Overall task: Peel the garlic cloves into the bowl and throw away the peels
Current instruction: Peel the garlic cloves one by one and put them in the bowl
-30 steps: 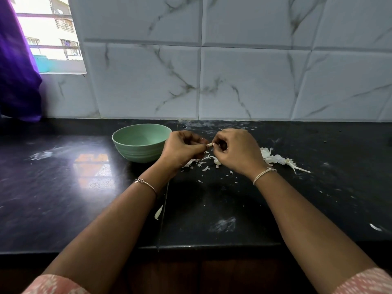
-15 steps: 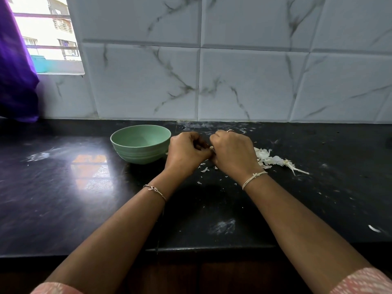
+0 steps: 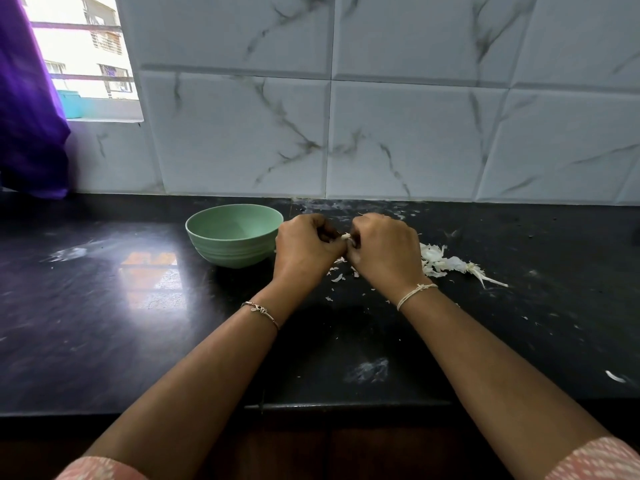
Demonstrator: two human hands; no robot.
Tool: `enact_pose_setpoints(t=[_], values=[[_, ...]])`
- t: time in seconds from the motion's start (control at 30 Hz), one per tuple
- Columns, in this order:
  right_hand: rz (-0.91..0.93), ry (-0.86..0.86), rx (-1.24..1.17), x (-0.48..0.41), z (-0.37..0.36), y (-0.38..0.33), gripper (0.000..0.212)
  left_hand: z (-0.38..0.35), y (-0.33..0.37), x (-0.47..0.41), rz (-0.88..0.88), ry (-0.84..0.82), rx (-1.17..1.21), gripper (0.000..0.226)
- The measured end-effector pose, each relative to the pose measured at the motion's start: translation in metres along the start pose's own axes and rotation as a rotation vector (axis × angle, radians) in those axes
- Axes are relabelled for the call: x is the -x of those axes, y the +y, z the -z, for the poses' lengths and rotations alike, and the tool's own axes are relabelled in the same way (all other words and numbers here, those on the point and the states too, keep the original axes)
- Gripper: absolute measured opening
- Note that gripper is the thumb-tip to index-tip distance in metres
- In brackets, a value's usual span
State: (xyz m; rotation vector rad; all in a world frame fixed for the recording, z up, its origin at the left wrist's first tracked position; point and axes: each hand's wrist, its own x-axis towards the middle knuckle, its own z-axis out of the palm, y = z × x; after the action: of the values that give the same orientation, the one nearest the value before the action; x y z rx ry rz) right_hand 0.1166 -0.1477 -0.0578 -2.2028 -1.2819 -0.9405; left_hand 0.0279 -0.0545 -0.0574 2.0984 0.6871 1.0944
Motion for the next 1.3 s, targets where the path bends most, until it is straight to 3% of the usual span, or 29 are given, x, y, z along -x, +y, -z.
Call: enact_pose_setpoints(t=[0.27, 0.4, 0.5, 0.6, 0.8, 1.0, 1.13, 1.2, 1.3], values=[[-0.298, 0.086, -0.564, -0.002, -0.006, 0.007, 0.006, 0.0, -0.007, -0.008, 0.014, -0.003, 0.141, 0.004], [-0.341, 0.102, -0.684, -0.003, -0.008, 0.011, 0.003, -0.003, -0.012, -0.011, 0.063, -0.091, 0.311, 0.006], [-0.289, 0.126, -0.665, -0.004, -0.008, 0.012, 0.002, -0.003, -0.009, -0.011, 0.119, -0.147, 0.449, 0.009], [-0.22, 0.131, -0.62, -0.003, -0.007, 0.012, 0.004, -0.004, -0.011, -0.012, 0.105, -0.146, 0.443, 0.012], [-0.118, 0.16, -0.491, -0.002, -0.006, 0.012, 0.006, -0.009, -0.013, -0.01, -0.165, -0.049, 0.067, 0.01], [0.041, 0.229, -0.152, -0.001, -0.004, 0.009, 0.014, -0.012, -0.017, -0.008, -0.273, -0.077, -0.004, 0.027], [0.134, 0.263, -0.018, -0.001, -0.003, 0.009, 0.019, -0.014, -0.017, -0.011, -0.184, -0.124, -0.036, 0.02], [0.134, 0.261, -0.009, -0.001, -0.004, 0.009, 0.018, -0.014, -0.014, -0.01, -0.084, -0.16, 0.062, 0.015], [-0.05, 0.238, -0.169, -0.001, -0.002, 0.005, 0.014, -0.011, -0.013, -0.011, 0.105, -0.203, 0.335, 0.013]])
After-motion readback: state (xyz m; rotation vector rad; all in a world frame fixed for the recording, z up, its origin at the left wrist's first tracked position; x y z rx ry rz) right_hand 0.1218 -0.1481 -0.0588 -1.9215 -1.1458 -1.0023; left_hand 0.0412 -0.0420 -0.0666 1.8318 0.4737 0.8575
